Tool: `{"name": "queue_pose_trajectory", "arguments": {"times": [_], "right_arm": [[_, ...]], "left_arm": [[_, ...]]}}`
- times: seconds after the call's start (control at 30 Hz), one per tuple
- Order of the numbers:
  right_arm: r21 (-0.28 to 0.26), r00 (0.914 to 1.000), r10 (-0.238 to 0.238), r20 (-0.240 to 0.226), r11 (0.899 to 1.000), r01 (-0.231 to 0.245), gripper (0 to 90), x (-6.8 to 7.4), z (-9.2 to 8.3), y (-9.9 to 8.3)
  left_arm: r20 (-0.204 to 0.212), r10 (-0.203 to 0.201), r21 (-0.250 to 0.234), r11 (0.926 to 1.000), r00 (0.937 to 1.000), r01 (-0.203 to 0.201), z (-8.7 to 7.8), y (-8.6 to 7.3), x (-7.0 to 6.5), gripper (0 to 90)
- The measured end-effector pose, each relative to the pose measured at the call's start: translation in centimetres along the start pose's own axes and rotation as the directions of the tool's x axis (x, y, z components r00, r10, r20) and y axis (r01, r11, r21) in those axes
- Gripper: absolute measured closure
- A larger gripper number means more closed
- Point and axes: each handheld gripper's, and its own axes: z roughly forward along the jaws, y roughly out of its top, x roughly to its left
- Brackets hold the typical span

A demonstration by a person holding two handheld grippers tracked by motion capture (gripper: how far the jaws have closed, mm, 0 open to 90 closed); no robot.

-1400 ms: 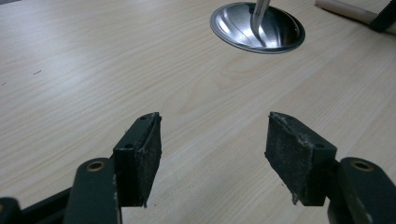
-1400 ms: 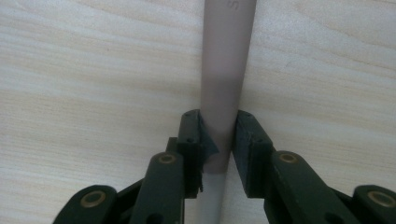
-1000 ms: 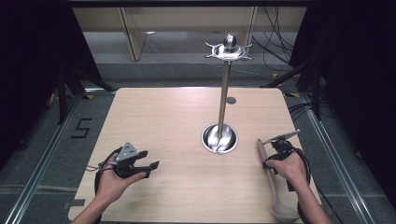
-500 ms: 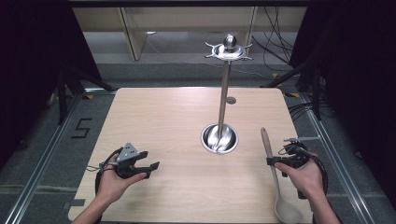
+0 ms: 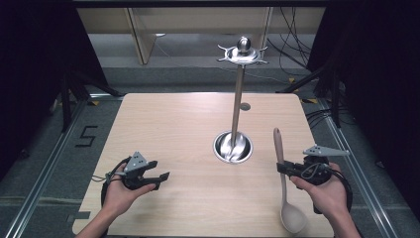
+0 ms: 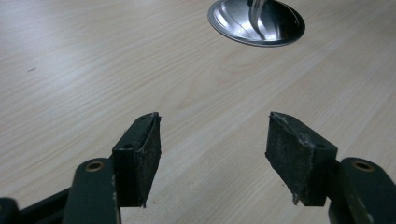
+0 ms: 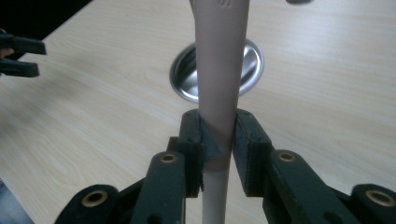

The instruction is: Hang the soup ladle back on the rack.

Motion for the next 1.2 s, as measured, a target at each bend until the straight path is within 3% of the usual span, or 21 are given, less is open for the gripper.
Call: {"name": "queue_pose_trajectory", "arguments": {"times": [0.03,0.1,0.17,0.2,0.23,0.27,0.33,0.53,0.57,0.6,0.7,0.73,0.83,0.87,0.97,1.0,1.03,1.1,1.13,1.17,1.2], "right_arm": [[-0.014,0.9998,-0.020,-0.007,1.000,0.019,74.9,0.1,-0.1,0.1],[-0.024,0.9997,0.006,-0.022,1.000,-0.006,74.9,0.7,-0.3,0.2],[-0.047,0.9988,-0.048,-0.011,0.998,0.047,74.9,0.6,-0.5,0.4],[-0.062,0.9996,-0.025,-0.015,0.998,0.024,74.9,0.9,-0.5,0.5],[-0.085,0.9982,-0.059,-0.010,0.995,0.058,74.9,0.7,-0.5,0.6],[-0.097,0.9985,-0.052,-0.015,0.994,0.050,74.9,0.9,-0.5,0.6],[-0.098,0.9976,-0.069,-0.010,0.993,0.067,74.9,0.9,-0.6,0.8],[-0.143,0.9983,-0.058,0.009,0.988,0.058,75.0,1.7,-0.7,1.4],[-0.150,0.9945,-0.102,0.024,0.983,0.104,74.9,1.5,-0.7,1.7],[-0.147,0.9975,-0.067,0.020,0.987,0.069,74.9,1.8,-0.8,1.7],[-0.166,0.9972,-0.073,0.017,0.983,0.075,75.0,2.1,-0.6,2.0],[-0.179,0.9959,-0.081,0.041,0.980,0.087,75.0,2.3,-0.4,2.2],[-0.203,0.9961,-0.082,0.035,0.975,0.087,75.0,2.6,-0.1,2.5],[-0.212,0.9928,-0.112,0.041,0.970,0.119,75.0,2.6,0.0,2.6],[-0.221,0.9944,-0.100,0.037,0.970,0.105,75.0,3.1,0.1,3.2],[-0.225,0.9903,-0.132,0.044,0.965,0.138,75.0,3.0,0.2,3.4],[-0.228,0.9930,-0.110,0.041,0.967,0.117,75.0,3.5,0.2,3.6],[-0.237,0.9879,-0.146,0.052,0.959,0.155,74.9,3.6,0.4,4.1],[-0.240,0.9908,-0.127,0.047,0.961,0.134,74.9,4.0,0.5,4.2],[-0.242,0.9861,-0.158,0.052,0.956,0.166,74.9,4.0,0.6,4.4],[-0.239,0.9877,-0.145,0.059,0.959,0.155,74.9,4.3,0.6,4.5]], "left_arm": [[0.000,0.012,0.008,0.9999,0.9999,-0.012,-0.1,0.0,0.1,34.8],[0.000,-0.003,-0.007,1.0000,1.0000,0.003,0.0,0.0,0.0,34.8],[-0.004,-0.002,-0.005,1.0000,1.0000,0.002,-0.1,0.0,0.0,34.7],[-0.004,-0.001,-0.005,1.0000,1.0000,0.001,-0.1,0.0,0.0,34.7],[-0.008,0.008,0.006,1.0000,0.9999,-0.008,-0.2,0.0,0.0,34.7],[-0.014,0.007,0.009,0.9999,0.9999,-0.007,-0.2,0.1,0.0,34.7],[-0.002,-0.014,-0.017,0.9998,0.9999,0.014,0.0,0.0,-0.1,34.6],[-0.001,-0.005,-0.016,0.9999,1.0000,0.005,-0.1,0.1,0.0,34.7],[-0.001,-0.005,-0.015,0.9999,1.0000,0.005,-0.1,0.1,0.0,34.6],[0.000,-0.004,-0.012,0.9999,1.0000,0.004,-0.1,0.1,0.0,34.6],[-0.002,-0.003,-0.013,0.9999,1.0000,0.003,0.0,0.0,-0.1,34.6],[-0.001,-0.001,-0.010,0.9999,1.0000,0.001,0.0,0.1,-0.1,34.6],[0.004,0.002,-0.019,0.9998,1.0000,-0.002,-0.1,0.1,-0.1,34.6],[0.004,-0.007,-0.019,0.9998,1.0000,0.007,-0.1,0.1,-0.2,34.6],[0.003,-0.002,-0.017,0.9999,1.0000,0.002,-0.1,0.1,0.0,34.6],[0.003,-0.001,-0.018,0.9998,1.0000,0.001,-0.1,0.1,0.0,34.6],[0.002,-0.002,-0.020,0.9998,1.0000,0.002,-0.1,0.1,-0.1,34.6],[0.000,0.001,-0.022,0.9997,1.0000,-0.001,-0.2,0.2,-0.1,34.6],[0.002,0.003,-0.027,0.9996,1.0000,-0.003,-0.3,0.2,-0.1,34.6],[-0.005,0.004,-0.033,0.9995,1.0000,-0.004,-0.3,0.2,-0.2,34.7],[0.002,0.007,-0.040,0.9992,1.0000,-0.007,-0.4,0.3,-0.1,34.7]]}}
